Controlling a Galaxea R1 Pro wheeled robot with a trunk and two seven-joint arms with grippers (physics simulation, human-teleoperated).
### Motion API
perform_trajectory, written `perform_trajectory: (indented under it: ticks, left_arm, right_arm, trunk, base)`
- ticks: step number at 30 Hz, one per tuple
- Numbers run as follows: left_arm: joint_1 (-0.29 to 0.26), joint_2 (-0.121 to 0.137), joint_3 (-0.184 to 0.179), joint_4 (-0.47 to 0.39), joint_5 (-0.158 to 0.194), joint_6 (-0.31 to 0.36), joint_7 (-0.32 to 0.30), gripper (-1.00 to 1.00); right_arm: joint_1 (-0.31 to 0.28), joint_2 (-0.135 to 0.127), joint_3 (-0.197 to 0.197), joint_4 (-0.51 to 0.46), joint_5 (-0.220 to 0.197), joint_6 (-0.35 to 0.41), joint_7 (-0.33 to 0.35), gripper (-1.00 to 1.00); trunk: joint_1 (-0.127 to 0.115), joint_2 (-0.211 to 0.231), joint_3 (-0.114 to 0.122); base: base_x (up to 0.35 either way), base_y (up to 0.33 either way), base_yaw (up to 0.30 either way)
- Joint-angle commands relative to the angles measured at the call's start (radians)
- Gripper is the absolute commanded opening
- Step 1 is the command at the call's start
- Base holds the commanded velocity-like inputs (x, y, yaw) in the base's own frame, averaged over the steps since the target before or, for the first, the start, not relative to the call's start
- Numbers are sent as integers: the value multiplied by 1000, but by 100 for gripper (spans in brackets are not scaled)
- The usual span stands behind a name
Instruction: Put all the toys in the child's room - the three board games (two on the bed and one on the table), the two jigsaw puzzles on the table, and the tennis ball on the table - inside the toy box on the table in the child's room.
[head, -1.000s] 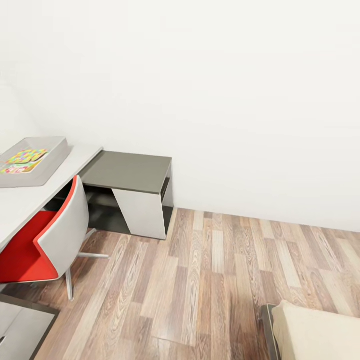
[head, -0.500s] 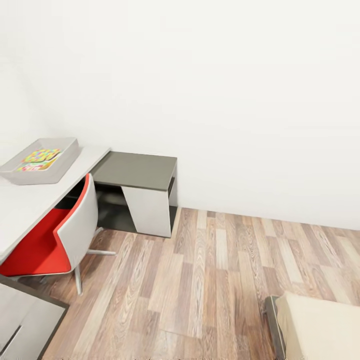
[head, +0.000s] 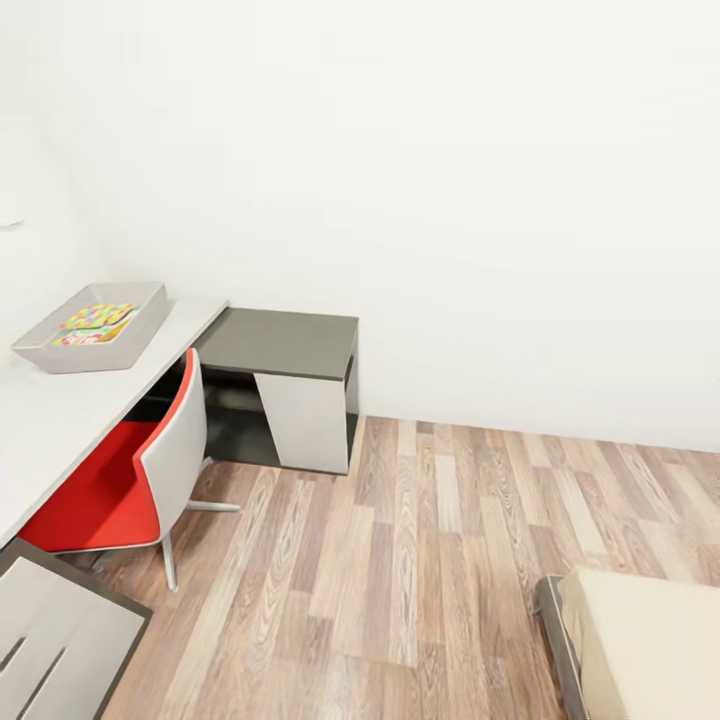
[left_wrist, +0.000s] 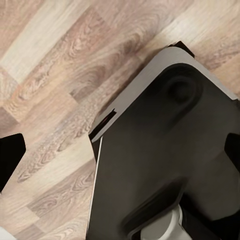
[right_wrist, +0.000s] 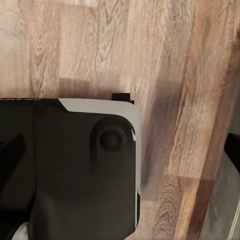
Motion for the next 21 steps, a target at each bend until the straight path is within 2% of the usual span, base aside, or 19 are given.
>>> perform_trajectory:
  ticks: [1, 8, 16, 18, 21]
  left_arm:
    - [0, 1, -8, 0, 7, 3, 8, 100]
    - [1, 0, -11, 17, 6, 3, 3, 100]
    - [5, 0, -11, 79, 5, 3, 8, 100]
    - [8, 0, -11, 102, 5, 3, 9, 100]
    - [13, 0, -11, 125, 5, 3, 9, 100]
  right_arm:
    - [-1, 0, 6, 0, -11, -4, 3, 100]
    - [-1, 4, 5, 1, -11, 3, -4, 100]
    - [1, 35, 5, 19, -9, 49, -59, 100]
    - [1, 45, 6, 24, -8, 98, -78, 100]
    - [1, 54, 9, 28, -6, 211, -96, 100]
  trunk:
    - [0, -2, 0]
    - [0, -2, 11]
    - [0, -2, 25]
    - [0, -2, 28]
    - [0, -2, 33]
  base:
    - [-34, 46, -66]
    - [-15, 21, -65]
    - [-3, 4, -64]
    - [-1, 1, -64]
    - [-1, 1, -64]
